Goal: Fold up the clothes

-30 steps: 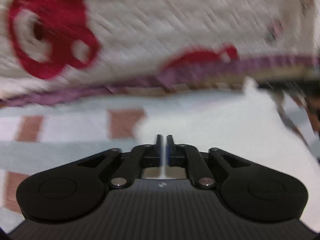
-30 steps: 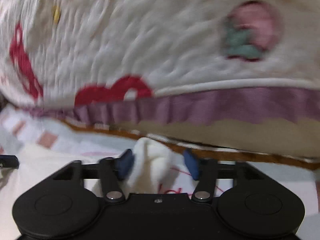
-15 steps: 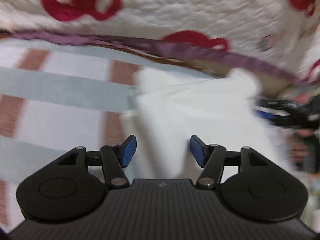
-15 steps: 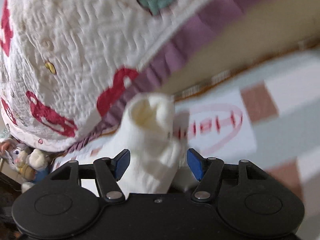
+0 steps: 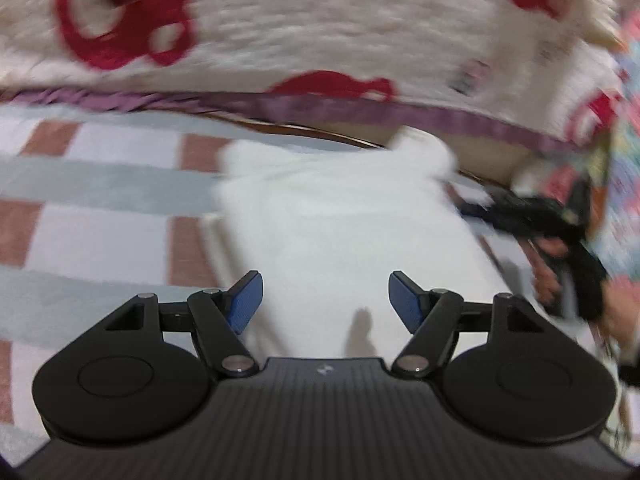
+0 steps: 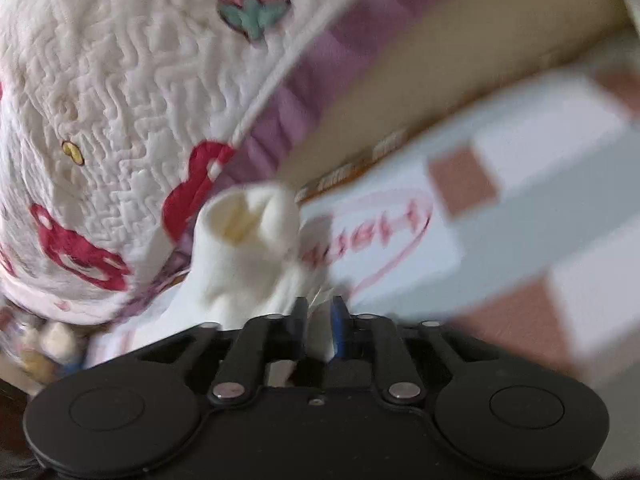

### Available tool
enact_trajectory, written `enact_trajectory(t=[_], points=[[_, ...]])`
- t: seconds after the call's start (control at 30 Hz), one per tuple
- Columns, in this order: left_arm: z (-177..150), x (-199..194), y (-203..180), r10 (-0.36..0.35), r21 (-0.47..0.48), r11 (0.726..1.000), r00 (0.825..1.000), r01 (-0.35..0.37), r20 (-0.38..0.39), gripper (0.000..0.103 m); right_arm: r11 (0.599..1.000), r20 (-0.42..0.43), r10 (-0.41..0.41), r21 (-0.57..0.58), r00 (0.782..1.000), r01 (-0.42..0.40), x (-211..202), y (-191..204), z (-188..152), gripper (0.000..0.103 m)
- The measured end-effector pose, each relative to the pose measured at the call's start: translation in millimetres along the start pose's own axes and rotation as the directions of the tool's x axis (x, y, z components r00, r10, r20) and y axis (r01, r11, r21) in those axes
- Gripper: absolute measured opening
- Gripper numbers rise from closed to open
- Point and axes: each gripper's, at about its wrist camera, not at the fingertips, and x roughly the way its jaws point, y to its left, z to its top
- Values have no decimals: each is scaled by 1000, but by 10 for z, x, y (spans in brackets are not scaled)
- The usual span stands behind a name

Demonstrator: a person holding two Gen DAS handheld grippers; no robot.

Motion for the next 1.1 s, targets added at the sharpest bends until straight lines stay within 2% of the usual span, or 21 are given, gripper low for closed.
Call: enact_trajectory(t=[0.03, 0.07, 0.1, 0.13, 0.17, 0.23, 0.3, 0.37, 0.43, 0.47, 0.53, 0.7, 0.87, 0.93, 1.0, 1.1], points=[[5, 22, -85, -22, 40, 999, 1000, 23, -14, 69, 982, 2, -45, -182, 999, 45, 15, 123, -23, 17], [14, 47, -161, -37, 75, 996, 999, 40, -30, 69, 930, 10, -88, -357, 996, 86, 33, 247, -51, 18], [26, 82, -224, -47, 106, 993, 998, 52, -50, 69, 847, -4, -120, -522, 993, 101, 86, 365, -133, 19], [40, 127, -281, -54, 134, 989, 996, 64, -73, 69, 737, -12, -153, -668, 988, 106, 139, 482, -214, 29], [46, 172, -327, -57, 156, 985, 994, 71, -92, 69, 644, -16, -171, -759, 985, 100, 186, 558, -282, 48], [51, 257, -392, -53, 192, 978, 991, 76, -121, 69, 489, -9, -189, -868, 982, 87, 265, 673, -350, 52], [55, 318, -417, -43, 202, 977, 990, 70, -136, 69, 387, -36, -196, -921, 980, 44, 359, 739, -345, 52], [44, 354, -415, -38, 193, 979, 989, 65, -144, 69, 348, -77, -221, -937, 972, 5, 491, 757, -270, 51], [37, 364, -391, -37, 177, 982, 989, 63, -144, 69, 344, -107, -237, -939, 966, -19, 559, 755, -234, 48], [33, 359, -373, -36, 170, 984, 989, 61, -144, 69, 352, -124, -238, -935, 963, -33, 568, 752, -223, 33], [39, 355, -342, -32, 161, 985, 989, 56, -144, 70, 367, -142, -238, -929, 961, -46, 570, 741, -213, 16], [84, 378, -297, -35, 145, 988, 987, 58, -156, 70, 404, -138, -226, -914, 964, -36, 495, 719, -237, 1], [100, 416, -331, -21, 162, 986, 985, 49, -169, 70, 515, -163, -220, -857, 962, -27, 464, 686, -174, 1], [101, 414, -349, -15, 171, 984, 985, 45, -171, 70, 500, -147, -236, -866, 960, -10, 490, 702, -203, 1], [97, 413, -359, -11, 173, 984, 985, 42, -173, 70, 503, -130, -265, -864, 955, 22, 538, 701, -200, 1], [93, 411, -375, -6, 174, 984, 983, 39, -183, 70, 571, -114, -260, -819, 959, 58, 590, 668, -64, 1]])
